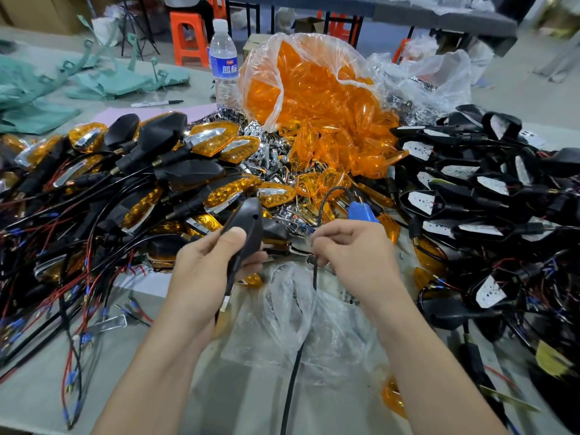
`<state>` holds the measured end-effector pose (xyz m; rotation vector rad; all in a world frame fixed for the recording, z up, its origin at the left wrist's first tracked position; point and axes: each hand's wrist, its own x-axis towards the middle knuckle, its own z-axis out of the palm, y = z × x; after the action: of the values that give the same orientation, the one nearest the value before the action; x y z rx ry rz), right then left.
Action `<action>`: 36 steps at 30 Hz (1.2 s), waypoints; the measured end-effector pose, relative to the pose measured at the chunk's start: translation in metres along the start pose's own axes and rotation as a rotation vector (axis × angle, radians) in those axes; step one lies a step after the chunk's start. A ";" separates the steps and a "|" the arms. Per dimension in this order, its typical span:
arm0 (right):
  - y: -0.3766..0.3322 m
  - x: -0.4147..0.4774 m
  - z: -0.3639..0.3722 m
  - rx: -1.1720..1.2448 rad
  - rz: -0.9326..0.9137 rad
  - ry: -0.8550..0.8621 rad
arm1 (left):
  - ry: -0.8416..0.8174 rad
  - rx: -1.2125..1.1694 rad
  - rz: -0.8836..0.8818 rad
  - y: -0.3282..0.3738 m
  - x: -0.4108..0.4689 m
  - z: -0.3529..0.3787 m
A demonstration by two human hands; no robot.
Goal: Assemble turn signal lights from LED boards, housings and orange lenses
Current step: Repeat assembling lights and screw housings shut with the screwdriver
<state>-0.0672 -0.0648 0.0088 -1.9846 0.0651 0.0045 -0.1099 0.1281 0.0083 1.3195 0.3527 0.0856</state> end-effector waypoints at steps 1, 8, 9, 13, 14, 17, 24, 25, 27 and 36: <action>0.001 0.005 0.003 -0.140 -0.034 -0.007 | 0.006 0.003 -0.001 0.001 0.000 -0.002; -0.003 0.041 0.029 -0.950 -0.299 -0.222 | 0.003 0.022 0.019 0.003 -0.002 -0.005; 0.000 0.043 0.032 -1.043 -0.345 -0.216 | 0.003 0.025 0.023 0.003 -0.002 -0.006; 0.012 0.041 0.036 -1.146 -0.422 -0.205 | -0.008 0.032 0.031 0.001 0.000 -0.007; 0.013 0.042 0.036 -1.138 -0.434 -0.192 | -0.006 0.029 0.029 0.000 0.001 -0.006; 0.013 0.043 0.035 -1.112 -0.440 -0.174 | -0.011 0.050 0.024 -0.002 0.004 -0.002; -0.015 0.040 0.009 -0.399 -0.231 -0.119 | -0.031 0.110 0.035 -0.003 0.007 0.000; -0.022 0.035 0.003 -0.321 -0.254 -0.139 | -0.037 0.127 0.040 -0.003 0.007 0.001; -0.037 0.024 -0.006 -0.168 -0.275 -0.211 | -0.058 0.147 0.051 -0.003 0.006 0.006; -0.052 0.015 -0.014 -0.114 -0.184 -0.281 | -0.129 0.174 0.122 -0.002 -0.002 0.014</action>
<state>-0.0501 -0.0577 0.0616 -2.0786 -0.3050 0.1710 -0.1078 0.1136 0.0100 1.5108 0.1728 0.0729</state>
